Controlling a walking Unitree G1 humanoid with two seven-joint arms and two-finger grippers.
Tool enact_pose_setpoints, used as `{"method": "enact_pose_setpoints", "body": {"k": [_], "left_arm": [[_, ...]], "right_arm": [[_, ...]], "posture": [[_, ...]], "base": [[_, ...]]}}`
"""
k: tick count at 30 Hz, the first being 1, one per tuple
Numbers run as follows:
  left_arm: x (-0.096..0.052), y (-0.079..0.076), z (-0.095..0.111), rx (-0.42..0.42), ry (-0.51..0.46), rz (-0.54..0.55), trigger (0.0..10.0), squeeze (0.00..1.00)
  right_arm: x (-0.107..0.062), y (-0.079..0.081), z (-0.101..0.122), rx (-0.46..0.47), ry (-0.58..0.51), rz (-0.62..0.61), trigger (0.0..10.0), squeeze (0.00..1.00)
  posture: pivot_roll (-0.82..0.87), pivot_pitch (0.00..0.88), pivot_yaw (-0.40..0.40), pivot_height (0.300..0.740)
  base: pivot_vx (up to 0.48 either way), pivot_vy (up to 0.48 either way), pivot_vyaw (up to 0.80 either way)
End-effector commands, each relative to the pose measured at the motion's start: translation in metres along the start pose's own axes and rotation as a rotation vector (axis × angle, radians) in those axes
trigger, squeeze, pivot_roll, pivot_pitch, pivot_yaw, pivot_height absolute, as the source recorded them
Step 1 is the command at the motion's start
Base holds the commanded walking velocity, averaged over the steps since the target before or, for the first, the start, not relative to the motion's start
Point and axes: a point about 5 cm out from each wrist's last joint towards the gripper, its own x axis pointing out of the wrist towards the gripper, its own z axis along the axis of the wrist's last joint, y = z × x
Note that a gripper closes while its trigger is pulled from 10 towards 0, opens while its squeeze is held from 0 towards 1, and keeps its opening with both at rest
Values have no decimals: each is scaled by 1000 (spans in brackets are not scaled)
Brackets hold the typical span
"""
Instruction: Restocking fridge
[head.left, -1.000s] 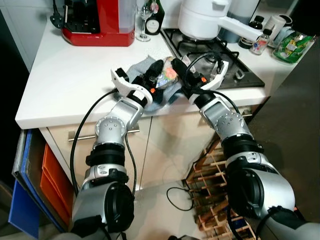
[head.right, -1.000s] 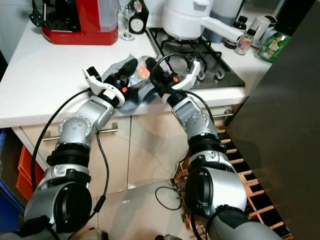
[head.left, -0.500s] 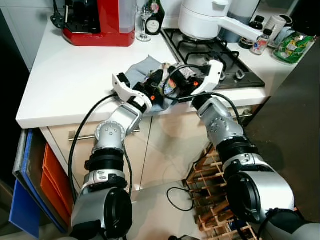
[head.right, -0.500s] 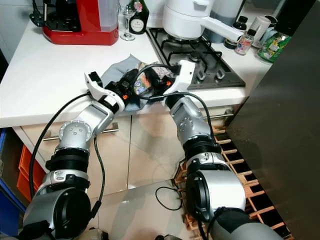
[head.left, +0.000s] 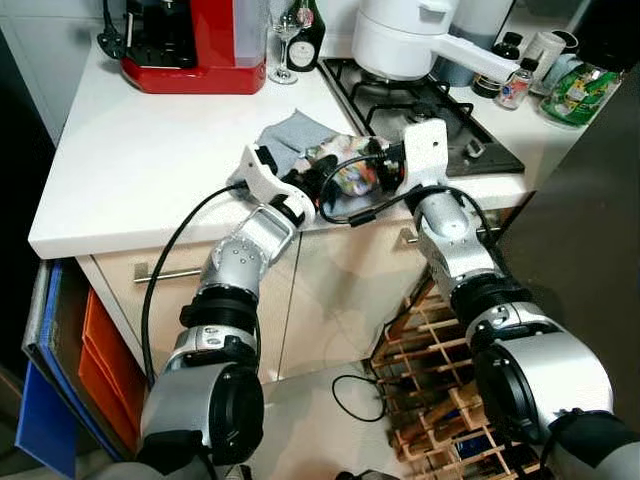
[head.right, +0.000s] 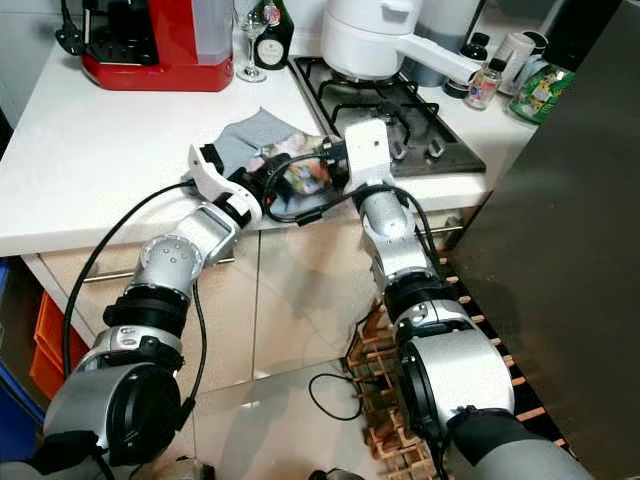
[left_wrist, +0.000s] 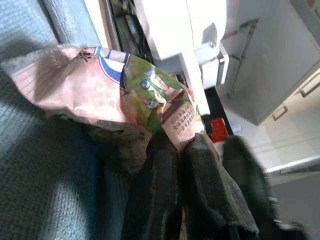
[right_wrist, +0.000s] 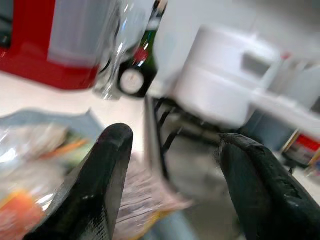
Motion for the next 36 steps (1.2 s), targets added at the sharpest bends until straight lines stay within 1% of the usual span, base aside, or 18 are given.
{"method": "enact_pose_setpoints", "body": {"k": [1, 4, 5, 6, 7, 15, 16, 17, 18, 19, 20, 21, 22, 23, 25, 30, 34, 36], "left_arm": [[4, -4, -1, 23, 3, -4, 0, 0], [4, -3, 0, 30, -3, -1, 0, 0], [4, -2, 0, 32, -7, 0, 0, 0], [4, -2, 0, 32, -7, 0, 0, 0], [4, -2, 1, 33, -12, 2, 0, 0], [5, 0, 4, 37, -32, 10, 0, 0], [5, -3, 11, 75, -71, 1, 0, 0], [5, -7, 17, 112, -98, -11, 0, 0], [4, -20, 34, 237, -179, -51, 0, 0], [3, -26, 40, 282, -209, -68, 0, 0], [2, -33, 46, 322, -237, -85, 0, 0], [2, -33, 46, 322, -237, -85, 0, 0], [1, -45, 58, 405, -288, -117, 0, 0], [0, -51, 65, 480, -317, -121, 0, 0], [0, -59, 74, 573, -352, -134, 0, 0], [-1, -65, 78, 632, -377, -140, 0, 0], [-2, -70, 68, 794, -374, -156, 0, 0], [-4, -71, 65, 846, -369, -168, 0, 0]], "right_arm": [[3, -8, 10, -19, -43, -29, 10000, 1000], [5, -10, 16, -33, -82, -54, 10000, 1000], [6, -11, 21, -43, -110, -66, 10000, 192], [6, -11, 21, -43, -110, -66, 10000, 192], [7, -12, 26, -45, -134, -71, 10000, 0], [12, -21, 49, -52, -236, -117, 10000, 0], [12, -28, 62, -51, -308, -155, 10000, 0], [12, -30, 68, -54, -337, -170, 10000, 0], [11, -33, 74, -55, -373, -178, 10000, 0], [11, -33, 75, -55, -380, -177, 10000, 0], [10, -33, 74, -55, -379, -174, 10000, 0], [10, -33, 74, -55, -379, -174, 10000, 0], [9, -32, 69, -55, -365, -168, 10000, 0], [7, -30, 61, -49, -335, -159, 10000, 0], [4, -26, 47, -35, -287, -149, 10000, 0], [-1, -20, 34, -11, -244, -134, 10000, 0], [-7, -8, 19, 47, -195, -107, 10000, 0], [-10, -4, 16, 64, -190, -106, 10000, 0]], "posture": [[-41, 0, -109, 740], [-41, 0, -113, 740], [-40, 0, -114, 740], [-40, 0, -114, 740], [-43, 0, -113, 740], [-47, 0, -114, 740], [-49, 0, -115, 740], [-49, 0, -115, 740], [-51, 0, -114, 740], [-51, 0, -114, 740], [-50, 0, -117, 740], [-50, 0, -117, 740], [-45, 0, -119, 740], [-45, 0, -119, 740], [-41, 0, -120, 740], [-41, 0, -117, 740], [-44, 0, -110, 740], [-43, 0, -111, 740]], "base": [[0, 0, 0], [0, 0, 0], [0, 0, 0], [0, 0, 0], [0, 0, 0], [0, 0, 0], [0, 0, 0], [0, 0, 0], [0, 0, 0], [0, 0, 0], [0, 0, 0], [0, 0, 0], [0, 0, 0], [0, 0, 0], [0, 0, 0], [0, 0, 0], [0, 0, 0], [0, 0, 0]]}}
